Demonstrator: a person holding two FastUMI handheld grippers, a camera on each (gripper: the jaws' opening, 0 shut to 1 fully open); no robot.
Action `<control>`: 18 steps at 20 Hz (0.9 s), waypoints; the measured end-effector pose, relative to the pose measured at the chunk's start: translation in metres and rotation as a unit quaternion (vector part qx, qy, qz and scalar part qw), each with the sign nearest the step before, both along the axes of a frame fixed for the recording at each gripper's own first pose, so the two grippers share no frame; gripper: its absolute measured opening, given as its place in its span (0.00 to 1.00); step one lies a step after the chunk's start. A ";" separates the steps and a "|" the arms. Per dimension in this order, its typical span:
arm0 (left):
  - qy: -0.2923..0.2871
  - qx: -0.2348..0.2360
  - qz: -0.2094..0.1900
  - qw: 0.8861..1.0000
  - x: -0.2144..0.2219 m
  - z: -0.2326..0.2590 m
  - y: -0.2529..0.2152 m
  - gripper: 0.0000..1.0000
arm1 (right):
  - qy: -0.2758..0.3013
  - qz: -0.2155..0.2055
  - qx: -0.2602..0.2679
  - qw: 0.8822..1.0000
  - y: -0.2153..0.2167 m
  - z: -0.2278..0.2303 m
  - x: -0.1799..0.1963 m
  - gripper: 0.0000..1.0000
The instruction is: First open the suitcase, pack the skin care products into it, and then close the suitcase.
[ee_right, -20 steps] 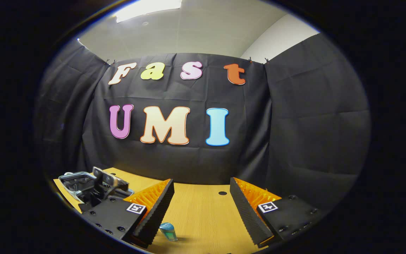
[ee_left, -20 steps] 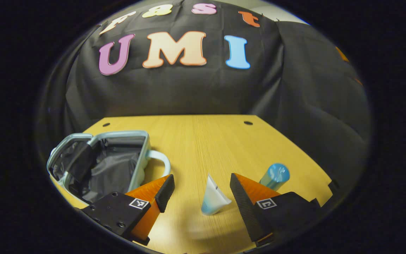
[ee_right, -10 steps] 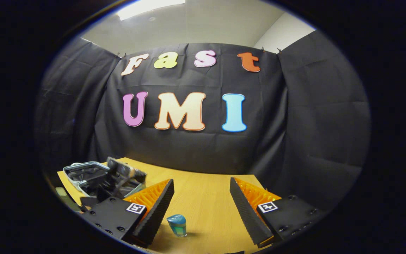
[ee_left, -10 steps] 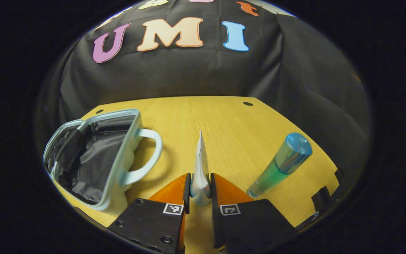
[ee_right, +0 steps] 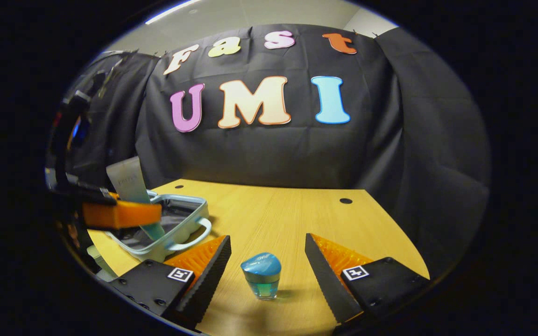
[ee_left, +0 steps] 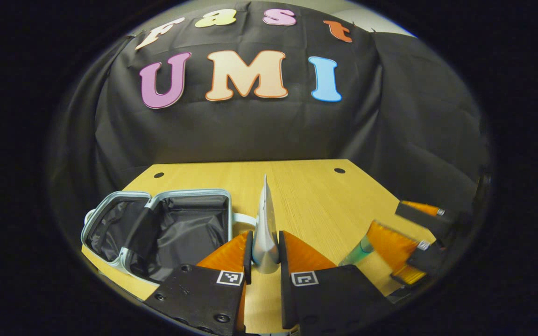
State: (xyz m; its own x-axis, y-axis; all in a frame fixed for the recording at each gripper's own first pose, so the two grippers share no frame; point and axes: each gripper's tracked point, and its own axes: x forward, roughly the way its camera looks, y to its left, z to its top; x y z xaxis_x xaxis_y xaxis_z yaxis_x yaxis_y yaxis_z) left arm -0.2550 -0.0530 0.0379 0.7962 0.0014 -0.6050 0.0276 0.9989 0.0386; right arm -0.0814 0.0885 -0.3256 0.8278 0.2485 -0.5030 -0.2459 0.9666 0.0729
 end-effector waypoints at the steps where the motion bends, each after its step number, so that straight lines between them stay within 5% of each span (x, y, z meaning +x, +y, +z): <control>1: 0.000 0.001 0.002 1.000 -0.002 0.005 0.006 0.23 | 0.009 0.001 -0.007 1.000 0.000 -0.012 -0.004 1.00; 5: 0.000 0.003 0.007 1.000 -0.009 0.020 0.019 0.23 | 0.052 0.007 -0.021 0.998 0.005 -0.051 -0.021 0.98; 7: -0.003 0.007 0.008 1.000 -0.014 0.027 0.025 0.23 | 0.069 0.011 -0.019 0.997 0.008 -0.061 -0.026 0.88; 10: 0.001 0.012 0.015 1.000 -0.020 0.029 0.039 0.23 | 0.079 0.019 -0.012 0.997 0.010 -0.056 -0.031 0.52; 18: 0.060 0.031 0.059 0.996 -0.028 -0.002 0.106 0.23 | 0.086 0.066 0.029 0.994 0.067 0.000 -0.034 0.50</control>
State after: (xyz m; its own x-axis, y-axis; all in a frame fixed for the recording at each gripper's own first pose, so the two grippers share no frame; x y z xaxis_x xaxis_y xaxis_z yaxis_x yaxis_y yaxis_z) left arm -0.2831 0.0526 0.0360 0.7097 0.1311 -0.6922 -0.0813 0.9912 0.1043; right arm -0.1159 0.1555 -0.3255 0.6890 0.3821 -0.6159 -0.3500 0.9195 0.1789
